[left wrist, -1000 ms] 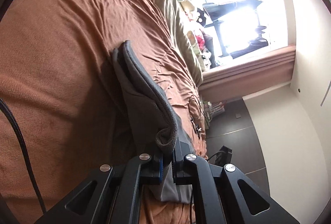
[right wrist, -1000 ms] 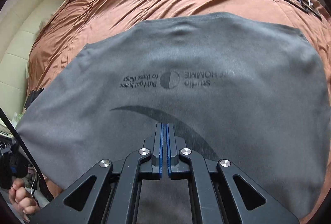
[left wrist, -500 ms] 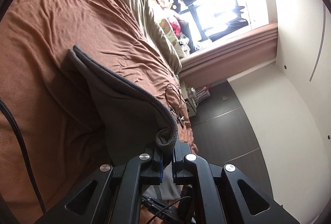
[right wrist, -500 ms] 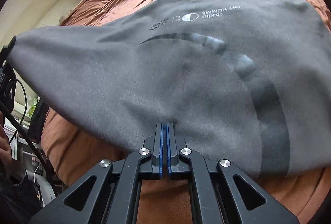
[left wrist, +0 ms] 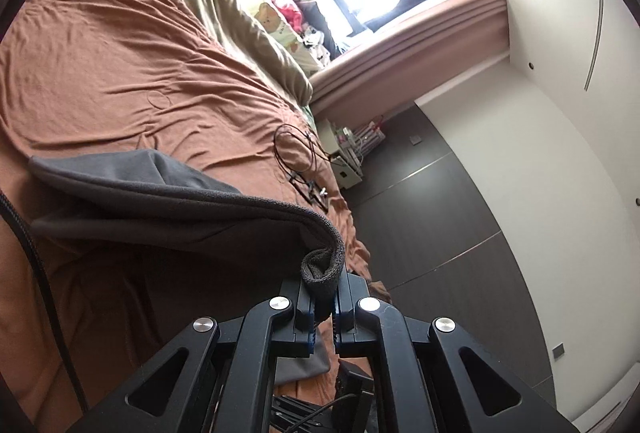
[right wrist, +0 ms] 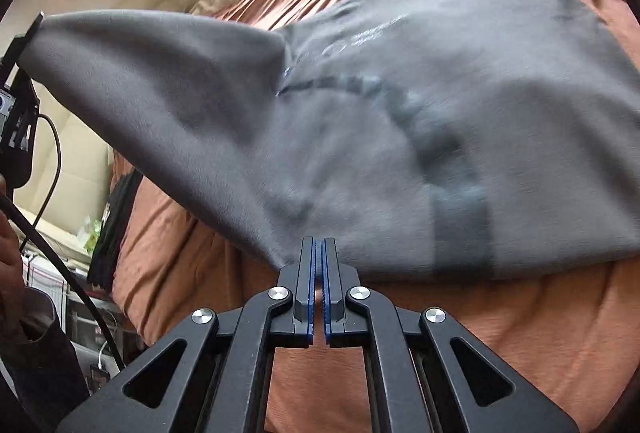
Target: Fold small clothes
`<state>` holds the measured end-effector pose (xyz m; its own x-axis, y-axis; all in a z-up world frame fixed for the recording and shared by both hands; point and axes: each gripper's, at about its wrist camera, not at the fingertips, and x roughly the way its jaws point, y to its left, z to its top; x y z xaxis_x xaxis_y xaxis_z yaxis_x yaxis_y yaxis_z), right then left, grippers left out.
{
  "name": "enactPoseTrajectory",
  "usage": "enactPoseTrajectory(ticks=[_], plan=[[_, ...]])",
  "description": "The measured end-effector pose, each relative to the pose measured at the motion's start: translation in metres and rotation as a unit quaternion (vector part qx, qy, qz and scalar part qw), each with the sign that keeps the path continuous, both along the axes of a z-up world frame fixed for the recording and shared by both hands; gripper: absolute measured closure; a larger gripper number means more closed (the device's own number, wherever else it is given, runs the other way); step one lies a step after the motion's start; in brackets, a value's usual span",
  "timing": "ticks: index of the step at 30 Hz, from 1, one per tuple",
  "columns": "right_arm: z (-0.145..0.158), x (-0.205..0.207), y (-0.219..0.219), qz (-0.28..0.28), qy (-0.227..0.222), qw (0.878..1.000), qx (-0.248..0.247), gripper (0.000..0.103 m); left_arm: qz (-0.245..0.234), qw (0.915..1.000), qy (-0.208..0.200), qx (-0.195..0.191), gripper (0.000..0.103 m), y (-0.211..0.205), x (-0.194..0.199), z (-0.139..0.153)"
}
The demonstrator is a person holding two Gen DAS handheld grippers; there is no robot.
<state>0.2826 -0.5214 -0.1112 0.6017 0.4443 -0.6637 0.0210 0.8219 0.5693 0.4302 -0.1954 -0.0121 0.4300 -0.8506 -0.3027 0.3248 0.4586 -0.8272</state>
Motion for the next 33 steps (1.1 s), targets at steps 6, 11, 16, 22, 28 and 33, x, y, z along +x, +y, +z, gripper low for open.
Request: enactPoseTrajectory(ticks=[6,11,16,22,28,33], plan=[[0.004,-0.028,-0.051,-0.045,-0.022,0.999,0.016,0.058,-0.044,0.9988,0.000,0.023,0.098,-0.052,-0.004,0.000],[0.006,-0.054,-0.087,-0.077,-0.045,0.996,0.026,0.048,-0.074,0.9965,0.005,0.038,0.098,-0.090,-0.008,-0.007],[0.006,-0.082,-0.107,-0.097,-0.051,0.993,0.035,0.049,-0.101,0.9936,0.011,0.050,0.098,-0.127,-0.013,-0.016],[0.008,-0.109,-0.123,-0.109,-0.060,0.991,0.041,0.049,-0.137,0.9879,0.025,0.069,0.098,-0.171,-0.020,-0.033],[0.004,-0.122,-0.141,-0.115,-0.056,0.991,0.046,0.049,-0.170,0.9801,0.046,0.092,0.098,-0.216,-0.028,-0.058],[0.002,-0.127,-0.151,-0.116,-0.046,0.991,0.050,0.048,-0.192,0.9728,0.077,0.104,0.069,-0.241,-0.031,-0.079]])
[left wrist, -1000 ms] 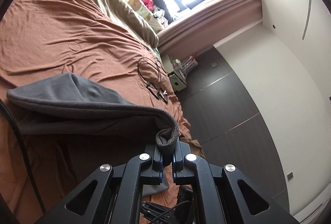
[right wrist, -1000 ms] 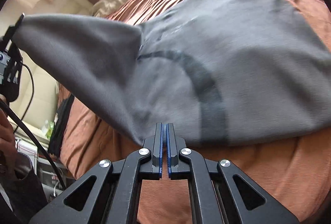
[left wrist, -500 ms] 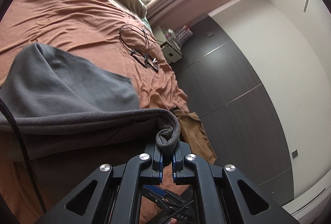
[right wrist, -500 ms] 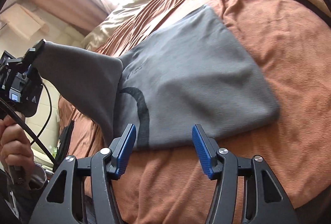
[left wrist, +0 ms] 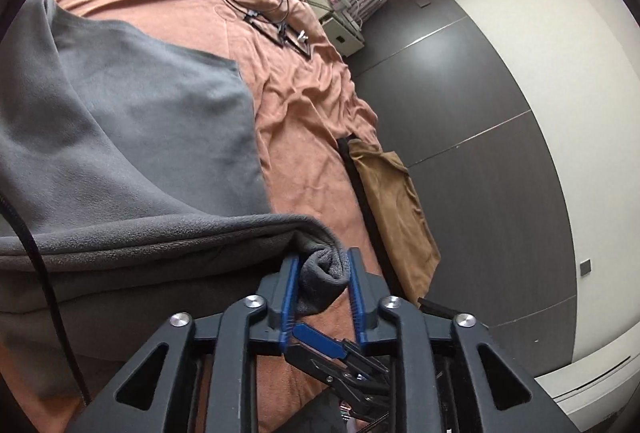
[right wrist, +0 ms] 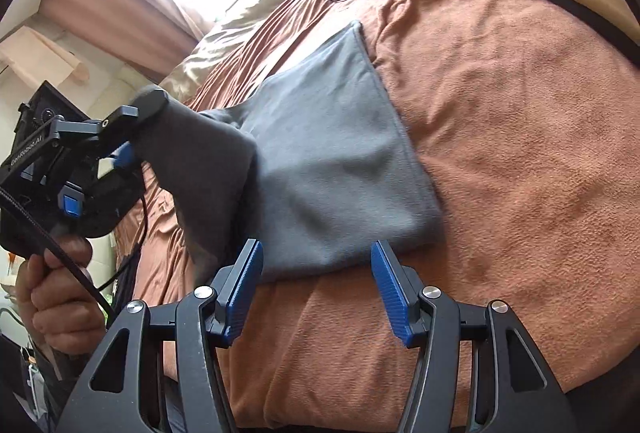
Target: Fold small clothes
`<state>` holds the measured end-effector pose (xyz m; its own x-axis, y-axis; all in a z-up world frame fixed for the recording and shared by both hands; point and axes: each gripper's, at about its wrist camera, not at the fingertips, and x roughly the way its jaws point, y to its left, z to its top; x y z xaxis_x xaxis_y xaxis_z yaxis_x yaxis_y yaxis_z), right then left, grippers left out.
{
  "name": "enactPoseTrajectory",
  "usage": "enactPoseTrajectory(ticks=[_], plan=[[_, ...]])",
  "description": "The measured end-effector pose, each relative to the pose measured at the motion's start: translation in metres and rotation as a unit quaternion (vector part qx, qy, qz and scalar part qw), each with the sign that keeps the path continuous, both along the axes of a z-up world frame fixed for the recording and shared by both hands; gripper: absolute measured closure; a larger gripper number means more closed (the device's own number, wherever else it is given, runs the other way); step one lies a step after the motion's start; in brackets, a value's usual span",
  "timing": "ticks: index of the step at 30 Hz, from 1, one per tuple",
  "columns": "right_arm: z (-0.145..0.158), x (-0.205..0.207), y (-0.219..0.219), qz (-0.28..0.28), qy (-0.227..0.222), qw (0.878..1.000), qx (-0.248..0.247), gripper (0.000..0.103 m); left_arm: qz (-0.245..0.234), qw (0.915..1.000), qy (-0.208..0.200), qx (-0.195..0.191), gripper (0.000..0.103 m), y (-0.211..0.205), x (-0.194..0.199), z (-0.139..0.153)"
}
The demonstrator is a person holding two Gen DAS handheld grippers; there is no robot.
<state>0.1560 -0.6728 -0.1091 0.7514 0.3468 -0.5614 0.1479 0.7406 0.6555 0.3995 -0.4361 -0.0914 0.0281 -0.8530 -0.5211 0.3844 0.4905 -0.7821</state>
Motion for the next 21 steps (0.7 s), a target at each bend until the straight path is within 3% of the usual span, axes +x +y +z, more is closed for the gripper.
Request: enactPoseTrajectory(ticks=[1,3,4,11,18,21], plan=[[0.001,0.000,-0.001,0.000,0.001,1.000,0.000,0.049,-0.002,1.0000,0.007,-0.005,0.054,0.000,0.000,-0.003],[0.002,0.000,-0.001,0.006,0.000,1.000,0.001,0.049,0.008,0.9999,0.007,-0.002,0.037,0.006,0.001,-0.005],[0.003,0.001,-0.001,0.009,-0.001,1.000,0.000,0.049,0.015,0.9999,0.002,0.001,0.035,0.010,0.001,-0.005],[0.005,0.024,0.005,0.029,-0.001,0.999,-0.026,0.049,0.067,0.9972,0.003,0.034,0.034,0.066,0.007,-0.017],[0.020,0.042,0.027,0.062,-0.006,0.994,-0.087,0.051,0.139,0.9874,0.020,0.073,0.033,0.135,0.015,-0.041],[0.022,0.052,0.032,0.065,0.006,0.992,-0.109,0.067,0.169,0.9819,0.041,0.075,0.033,0.154,0.021,-0.055]])
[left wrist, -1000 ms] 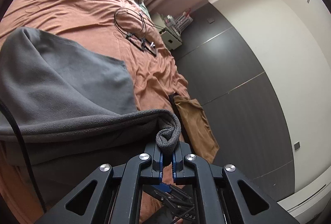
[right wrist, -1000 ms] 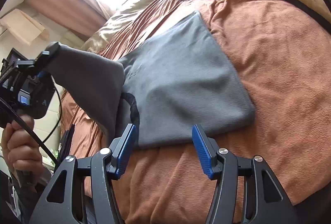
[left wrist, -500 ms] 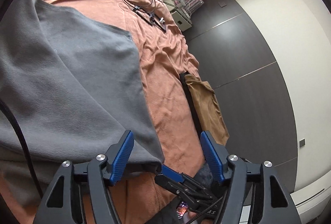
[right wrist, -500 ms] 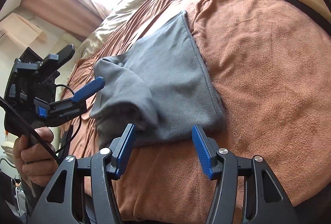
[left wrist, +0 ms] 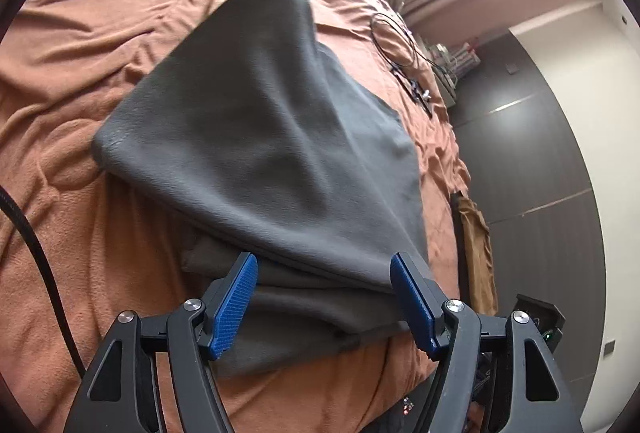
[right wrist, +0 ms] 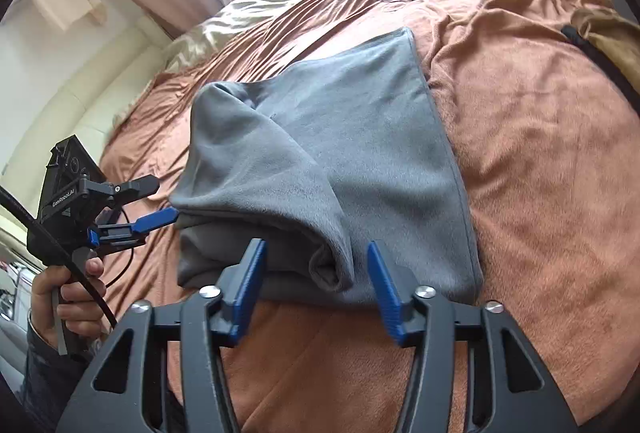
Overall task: Fold small clothes
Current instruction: 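Close the right gripper on the center of the folded edge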
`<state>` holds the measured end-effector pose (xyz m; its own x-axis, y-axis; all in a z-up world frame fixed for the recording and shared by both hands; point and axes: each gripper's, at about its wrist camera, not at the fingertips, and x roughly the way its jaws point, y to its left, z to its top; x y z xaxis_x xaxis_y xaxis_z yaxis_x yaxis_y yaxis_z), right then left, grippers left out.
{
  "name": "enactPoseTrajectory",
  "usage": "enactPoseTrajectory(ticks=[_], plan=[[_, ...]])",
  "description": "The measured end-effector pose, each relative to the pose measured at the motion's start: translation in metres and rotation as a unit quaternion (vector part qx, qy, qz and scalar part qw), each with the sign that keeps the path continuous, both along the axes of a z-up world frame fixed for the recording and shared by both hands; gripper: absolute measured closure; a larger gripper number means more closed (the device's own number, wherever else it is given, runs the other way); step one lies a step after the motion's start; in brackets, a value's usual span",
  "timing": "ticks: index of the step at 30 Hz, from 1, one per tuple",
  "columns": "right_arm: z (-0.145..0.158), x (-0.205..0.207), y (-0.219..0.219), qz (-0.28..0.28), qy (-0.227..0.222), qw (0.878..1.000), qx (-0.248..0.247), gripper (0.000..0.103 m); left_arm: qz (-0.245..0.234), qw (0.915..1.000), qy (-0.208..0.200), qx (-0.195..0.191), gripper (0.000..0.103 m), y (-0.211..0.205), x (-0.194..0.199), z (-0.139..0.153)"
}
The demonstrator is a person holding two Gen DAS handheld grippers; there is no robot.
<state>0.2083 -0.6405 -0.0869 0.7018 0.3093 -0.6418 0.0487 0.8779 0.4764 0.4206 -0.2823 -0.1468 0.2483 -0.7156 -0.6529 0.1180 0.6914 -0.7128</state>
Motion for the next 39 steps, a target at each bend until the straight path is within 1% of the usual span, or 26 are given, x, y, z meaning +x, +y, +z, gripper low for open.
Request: enactPoseTrajectory(ticks=[2,3,5,12,16,19,21,24,28,30,32,33,35,36,39], plan=[[0.001,0.005,-0.001,-0.007,0.005,1.000,-0.006,0.085,0.010,0.9999,0.011,-0.007,0.033,0.005,0.003,-0.007],[0.002,0.006,-0.001,-0.012,0.008,1.000,-0.011,0.090,0.011,0.9998,0.012,-0.006,0.033,0.006,0.004,-0.009],[0.002,0.005,-0.004,-0.018,0.010,1.000,-0.008,0.096,0.015,0.9997,0.019,-0.007,0.033,0.010,0.002,-0.011],[0.002,0.004,-0.001,-0.019,0.008,1.000,-0.011,0.097,0.018,0.9988,0.036,-0.027,0.032,0.010,-0.006,-0.026],[-0.001,0.002,-0.004,-0.021,0.009,1.000,-0.007,0.097,0.032,0.9989,0.027,-0.022,0.032,0.004,0.004,-0.029],[-0.002,0.000,-0.005,-0.021,0.008,1.000,-0.001,0.098,0.043,0.9983,0.033,-0.023,0.032,0.000,0.015,-0.033],[-0.003,-0.002,-0.006,-0.024,0.009,1.000,0.002,0.098,0.045,0.9982,0.037,-0.015,0.032,-0.002,0.014,-0.031],[-0.004,-0.003,-0.007,-0.023,0.006,1.000,0.004,0.098,0.039,0.9988,0.029,-0.001,0.032,-0.003,0.010,-0.030],[-0.007,-0.004,-0.008,-0.024,0.007,1.000,0.011,0.098,0.073,0.9954,0.060,-0.015,0.037,0.009,0.002,-0.036],[-0.009,-0.005,-0.010,-0.022,0.008,1.000,0.012,0.098,0.089,0.9945,0.053,-0.018,0.037,0.013,-0.005,-0.030],[-0.012,-0.002,-0.012,-0.023,0.012,1.000,0.016,0.098,0.086,0.9951,0.048,-0.001,0.037,0.009,-0.001,-0.029],[-0.013,-0.002,-0.013,-0.025,0.013,0.999,0.019,0.098,0.090,0.9942,0.060,-0.005,0.037,0.008,0.003,-0.034],[-0.013,-0.003,-0.014,-0.024,0.012,0.999,0.024,0.098,0.107,0.9905,0.083,-0.024,0.037,0.011,0.006,-0.045],[-0.014,-0.004,-0.013,-0.024,0.011,0.999,0.025,0.098,0.110,0.9901,0.083,-0.027,0.037,0.013,0.005,-0.046],[-0.015,-0.007,-0.014,-0.024,0.012,0.999,0.021,0.098,0.111,0.9910,0.074,-0.019,0.037,0.014,0.002,-0.046]])
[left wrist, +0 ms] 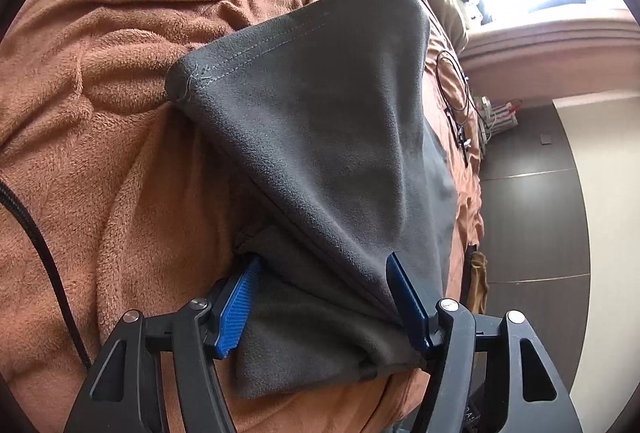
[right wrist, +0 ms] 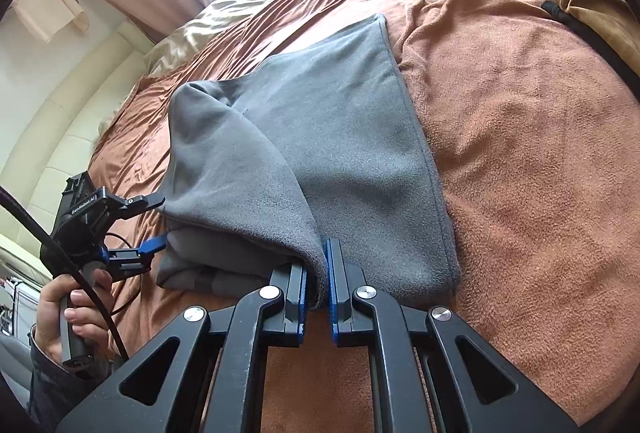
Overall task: Fold small clothes
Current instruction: 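Close the right gripper on the center of the folded edge, then lift the other side with the left gripper and fold it over while the right gripper holds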
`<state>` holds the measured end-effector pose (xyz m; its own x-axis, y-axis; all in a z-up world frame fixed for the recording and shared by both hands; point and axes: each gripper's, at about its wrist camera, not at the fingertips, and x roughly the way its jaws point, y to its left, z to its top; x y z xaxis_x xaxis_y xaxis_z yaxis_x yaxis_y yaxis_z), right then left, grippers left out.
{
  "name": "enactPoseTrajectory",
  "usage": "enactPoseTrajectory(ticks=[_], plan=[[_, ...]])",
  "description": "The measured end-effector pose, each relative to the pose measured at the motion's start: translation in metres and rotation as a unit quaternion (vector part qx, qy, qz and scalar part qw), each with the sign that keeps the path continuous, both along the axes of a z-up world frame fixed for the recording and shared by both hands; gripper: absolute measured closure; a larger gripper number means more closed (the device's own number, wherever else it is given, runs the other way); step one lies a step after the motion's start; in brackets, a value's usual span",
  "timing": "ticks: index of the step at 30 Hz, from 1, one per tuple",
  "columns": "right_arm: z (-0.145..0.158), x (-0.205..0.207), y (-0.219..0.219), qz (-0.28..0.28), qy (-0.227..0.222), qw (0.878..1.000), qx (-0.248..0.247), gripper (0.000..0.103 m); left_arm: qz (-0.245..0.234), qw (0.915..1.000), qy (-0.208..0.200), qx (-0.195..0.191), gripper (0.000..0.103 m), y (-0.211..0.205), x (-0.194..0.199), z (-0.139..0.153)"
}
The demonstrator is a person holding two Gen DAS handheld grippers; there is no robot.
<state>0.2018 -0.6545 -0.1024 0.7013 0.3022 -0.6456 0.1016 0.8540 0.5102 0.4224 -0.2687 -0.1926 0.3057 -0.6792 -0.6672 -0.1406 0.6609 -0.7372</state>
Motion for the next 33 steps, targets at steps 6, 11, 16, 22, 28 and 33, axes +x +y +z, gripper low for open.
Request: enactPoseTrajectory(ticks=[6,11,16,22,28,33], plan=[[-0.002,-0.005,-0.002,-0.007,-0.007,1.000,0.012,0.099,0.023,0.9995,0.015,-0.015,0.038,0.006,0.009,-0.008],[-0.003,-0.009,-0.001,-0.003,-0.011,1.000,0.015,0.099,0.023,0.9996,0.015,0.007,0.085,0.011,0.014,-0.002],[-0.001,-0.010,-0.004,-0.003,-0.015,1.000,0.023,0.099,0.012,0.9991,-0.040,0.011,0.091,0.007,0.009,0.038],[0.002,-0.015,-0.009,-0.004,-0.024,0.999,0.043,0.099,-0.033,0.9915,-0.125,0.013,0.091,-0.027,0.030,0.105],[-0.007,-0.019,-0.020,-0.009,-0.022,0.997,0.070,0.099,-0.099,0.9803,-0.170,0.019,0.091,-0.083,0.056,0.143],[-0.015,-0.020,-0.033,-0.016,-0.018,0.996,0.089,0.099,-0.133,0.9760,-0.170,0.026,0.091,-0.129,0.072,0.146]])
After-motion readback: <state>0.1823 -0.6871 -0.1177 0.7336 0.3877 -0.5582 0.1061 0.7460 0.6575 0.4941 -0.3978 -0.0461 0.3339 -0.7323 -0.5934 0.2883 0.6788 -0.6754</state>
